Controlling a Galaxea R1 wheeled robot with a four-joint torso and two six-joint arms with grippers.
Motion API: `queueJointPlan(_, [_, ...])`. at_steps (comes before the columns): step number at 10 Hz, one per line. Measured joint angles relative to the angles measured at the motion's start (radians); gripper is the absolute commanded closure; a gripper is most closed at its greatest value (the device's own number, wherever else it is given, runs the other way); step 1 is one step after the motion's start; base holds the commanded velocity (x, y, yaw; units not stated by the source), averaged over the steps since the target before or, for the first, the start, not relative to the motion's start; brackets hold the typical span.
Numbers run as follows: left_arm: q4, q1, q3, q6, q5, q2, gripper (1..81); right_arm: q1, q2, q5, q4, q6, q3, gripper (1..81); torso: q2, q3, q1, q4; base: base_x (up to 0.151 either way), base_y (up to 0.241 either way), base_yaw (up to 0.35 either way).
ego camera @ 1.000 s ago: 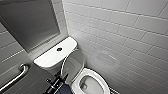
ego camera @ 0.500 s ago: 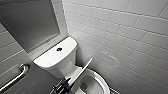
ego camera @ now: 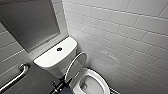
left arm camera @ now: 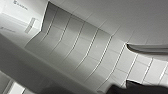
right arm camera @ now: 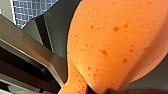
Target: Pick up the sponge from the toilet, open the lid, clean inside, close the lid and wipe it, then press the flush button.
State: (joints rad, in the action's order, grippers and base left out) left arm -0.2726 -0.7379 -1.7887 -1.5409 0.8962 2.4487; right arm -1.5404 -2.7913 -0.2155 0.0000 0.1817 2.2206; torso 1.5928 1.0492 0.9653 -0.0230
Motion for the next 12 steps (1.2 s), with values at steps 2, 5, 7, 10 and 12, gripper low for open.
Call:
queueJointPlan(2, [0.008,0.001,-0.015,-0.013,0.008,0.0,1.0,0.0,-0.001,0.0,0.0,-0.001,0.0,81.1,0.0,0.0,0.0,0.0,0.0,0.0,0.0])
queueJointPlan(5, [0.022,0.01,-0.036,-0.07,0.014,-0.007,1.0,0.0,-0.004,0.003,0.0,-0.001,0.0,81.1,0.0,0.0,0.0,0.0,0.0,0.0,0.0])
queueJointPlan(7, [0.03,0.02,-0.063,-0.135,0.024,-0.009,1.0,-0.001,-0.003,0.003,0.0,-0.001,0.0,81.1,0.0,0.0,0.0,0.0,0.0,0.0,0.0])
queueJointPlan(10, [0.033,0.028,-0.068,-0.162,0.017,-0.018,1.0,0.0,-0.004,0.006,0.0,-0.001,0.0,81.1,0.0,0.0,0.0,0.0,0.0,0.0,0.0])
queueJointPlan(12, [0.026,0.035,-0.094,-0.206,0.016,-0.019,1.0,0.0,-0.001,0.007,0.0,-0.001,0.0,81.1,0.0,0.0,0.0,0.0,0.0,0.0,0.0])
